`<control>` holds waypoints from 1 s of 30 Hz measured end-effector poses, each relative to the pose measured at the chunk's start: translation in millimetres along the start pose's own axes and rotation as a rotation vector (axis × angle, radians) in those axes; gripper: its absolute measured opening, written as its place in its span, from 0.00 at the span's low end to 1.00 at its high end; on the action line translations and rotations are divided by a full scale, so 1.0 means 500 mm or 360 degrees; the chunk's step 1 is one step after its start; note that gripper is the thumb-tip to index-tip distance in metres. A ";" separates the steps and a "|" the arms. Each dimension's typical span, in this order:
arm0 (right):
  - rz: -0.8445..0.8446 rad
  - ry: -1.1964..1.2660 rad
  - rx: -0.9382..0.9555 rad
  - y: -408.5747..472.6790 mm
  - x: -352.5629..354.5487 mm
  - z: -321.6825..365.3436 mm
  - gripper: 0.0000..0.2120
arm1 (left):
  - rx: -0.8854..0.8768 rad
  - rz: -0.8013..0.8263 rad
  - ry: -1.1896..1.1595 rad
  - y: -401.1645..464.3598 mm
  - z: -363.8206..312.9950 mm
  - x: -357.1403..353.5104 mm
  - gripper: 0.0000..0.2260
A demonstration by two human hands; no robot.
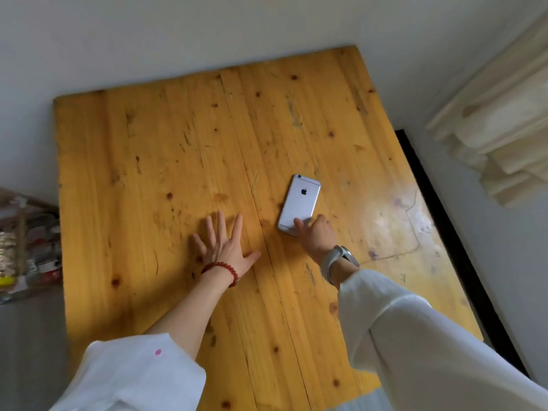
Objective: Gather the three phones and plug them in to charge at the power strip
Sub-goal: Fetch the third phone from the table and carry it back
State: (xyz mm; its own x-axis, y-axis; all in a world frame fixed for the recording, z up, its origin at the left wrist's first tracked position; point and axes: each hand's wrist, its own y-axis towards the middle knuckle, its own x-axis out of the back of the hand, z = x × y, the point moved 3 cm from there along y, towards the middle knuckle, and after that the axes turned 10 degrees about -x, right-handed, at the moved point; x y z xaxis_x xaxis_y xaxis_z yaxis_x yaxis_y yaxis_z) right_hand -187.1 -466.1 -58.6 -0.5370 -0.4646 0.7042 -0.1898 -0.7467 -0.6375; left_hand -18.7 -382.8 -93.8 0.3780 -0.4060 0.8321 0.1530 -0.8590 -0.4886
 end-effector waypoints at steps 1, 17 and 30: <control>-0.0055 -0.0043 -0.0067 0.015 -0.009 0.013 0.29 | -0.0009 0.0003 0.0044 0.013 0.007 -0.005 0.42; 0.0062 0.0387 -0.0088 -0.004 -0.032 0.041 0.15 | -0.0047 -0.0211 0.0269 0.020 0.026 -0.045 0.43; -0.0141 0.0702 -0.0033 -0.210 0.113 -0.339 0.06 | -0.0261 -0.0011 -0.0105 -0.087 -0.208 -0.003 0.25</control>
State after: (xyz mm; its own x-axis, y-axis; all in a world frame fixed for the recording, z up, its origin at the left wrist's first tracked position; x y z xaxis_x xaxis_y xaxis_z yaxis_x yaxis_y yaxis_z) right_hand -336.6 -333.2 -5.0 -0.8161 -0.1484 0.5585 -0.2649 -0.7629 -0.5898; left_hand -121.0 -377.2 -46.4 0.4372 -0.3832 0.8137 0.0068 -0.9033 -0.4290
